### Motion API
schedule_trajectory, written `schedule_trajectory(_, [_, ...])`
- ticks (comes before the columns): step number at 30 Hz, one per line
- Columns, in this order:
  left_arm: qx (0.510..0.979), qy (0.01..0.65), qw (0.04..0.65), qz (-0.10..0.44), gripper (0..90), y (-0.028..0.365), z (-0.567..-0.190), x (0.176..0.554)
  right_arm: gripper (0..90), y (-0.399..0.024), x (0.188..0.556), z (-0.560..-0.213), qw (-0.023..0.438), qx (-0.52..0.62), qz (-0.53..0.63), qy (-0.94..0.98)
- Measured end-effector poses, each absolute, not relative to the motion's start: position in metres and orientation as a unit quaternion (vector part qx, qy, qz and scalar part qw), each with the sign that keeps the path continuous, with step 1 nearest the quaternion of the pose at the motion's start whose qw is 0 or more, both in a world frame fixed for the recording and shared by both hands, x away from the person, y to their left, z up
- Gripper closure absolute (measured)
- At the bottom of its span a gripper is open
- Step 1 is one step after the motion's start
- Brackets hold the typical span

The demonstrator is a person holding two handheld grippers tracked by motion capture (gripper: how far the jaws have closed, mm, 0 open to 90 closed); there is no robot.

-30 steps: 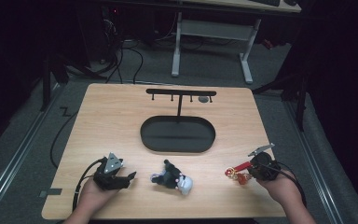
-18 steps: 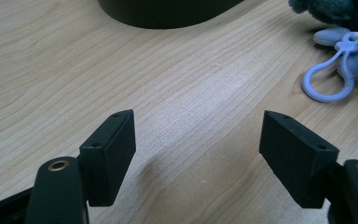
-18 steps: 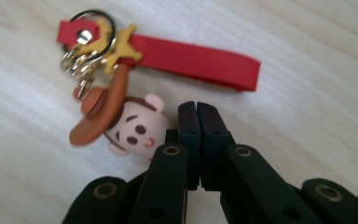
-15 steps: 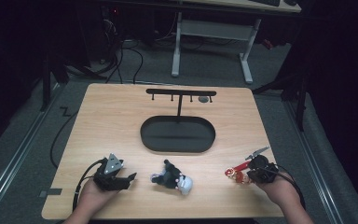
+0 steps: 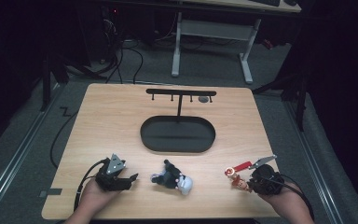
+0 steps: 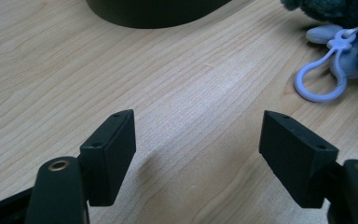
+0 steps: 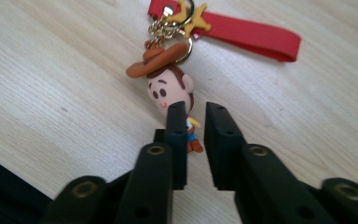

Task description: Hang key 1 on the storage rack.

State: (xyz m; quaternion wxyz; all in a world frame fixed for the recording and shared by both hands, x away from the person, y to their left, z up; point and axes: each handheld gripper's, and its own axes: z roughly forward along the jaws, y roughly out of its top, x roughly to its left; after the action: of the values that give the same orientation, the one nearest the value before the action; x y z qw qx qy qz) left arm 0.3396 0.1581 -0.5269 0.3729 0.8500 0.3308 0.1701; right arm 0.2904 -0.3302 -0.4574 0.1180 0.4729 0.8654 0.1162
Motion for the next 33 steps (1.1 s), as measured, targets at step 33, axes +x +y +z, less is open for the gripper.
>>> schedule_trajectory(33, [0.854, 0.324, 0.372, 0.167, 27.6, 0.159, -0.527, 0.338, 63.0, -0.312, 0.319, -0.490, 0.058, 0.458, 0.102, 0.881])
